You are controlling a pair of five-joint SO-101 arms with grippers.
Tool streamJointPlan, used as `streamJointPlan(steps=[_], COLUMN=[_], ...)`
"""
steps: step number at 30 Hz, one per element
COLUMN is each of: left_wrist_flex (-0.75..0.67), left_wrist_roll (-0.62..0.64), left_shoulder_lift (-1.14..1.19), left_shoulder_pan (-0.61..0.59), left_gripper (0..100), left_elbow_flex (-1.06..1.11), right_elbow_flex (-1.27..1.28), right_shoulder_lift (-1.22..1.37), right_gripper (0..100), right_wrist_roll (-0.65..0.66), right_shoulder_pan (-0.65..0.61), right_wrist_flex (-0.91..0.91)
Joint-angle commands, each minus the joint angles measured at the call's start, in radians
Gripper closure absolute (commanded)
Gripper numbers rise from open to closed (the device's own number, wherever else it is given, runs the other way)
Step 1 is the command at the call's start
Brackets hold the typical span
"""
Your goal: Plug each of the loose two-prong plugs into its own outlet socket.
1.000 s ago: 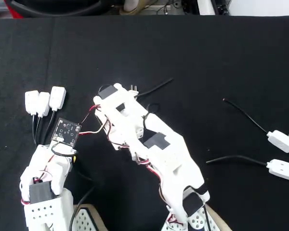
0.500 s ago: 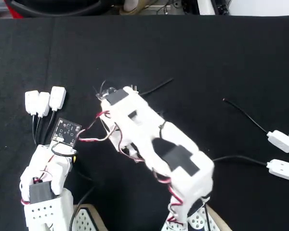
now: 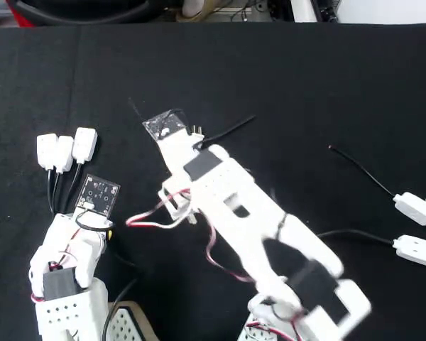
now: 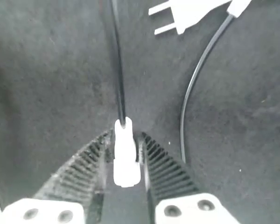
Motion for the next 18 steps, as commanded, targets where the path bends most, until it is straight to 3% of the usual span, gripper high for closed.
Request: streamJointPlan(steps=[1,10,15,18], left_wrist_flex=[0.003,-0.009,-0.029,-0.06], left_wrist_roll=[0.0,0.015,0.282,0.334], left_shoulder_lift=[-0.008,-0.012,-0.012,-0.012], left_shoulder_pan=[-0.01,0.012,0.131,0.188], left_gripper=[82,82,82,81], left_elbow_flex=[-0.002,-0.01,-0.097,-0.11], right_elbow_flex=[0.117,0.542,0.783,0.865], right_shoulder_lift=[-0.232,-0.625,-0.765,-0.828], right_gripper=[97.8,97.8,97.8,98.7], right_wrist_roll=[-0.052,-0.064,-0.072,-0.169], right_shoulder_pan=[-0.002,0.077,0.072,0.072], right_wrist_flex=[-0.14,-0.647,-1.028,-1.151])
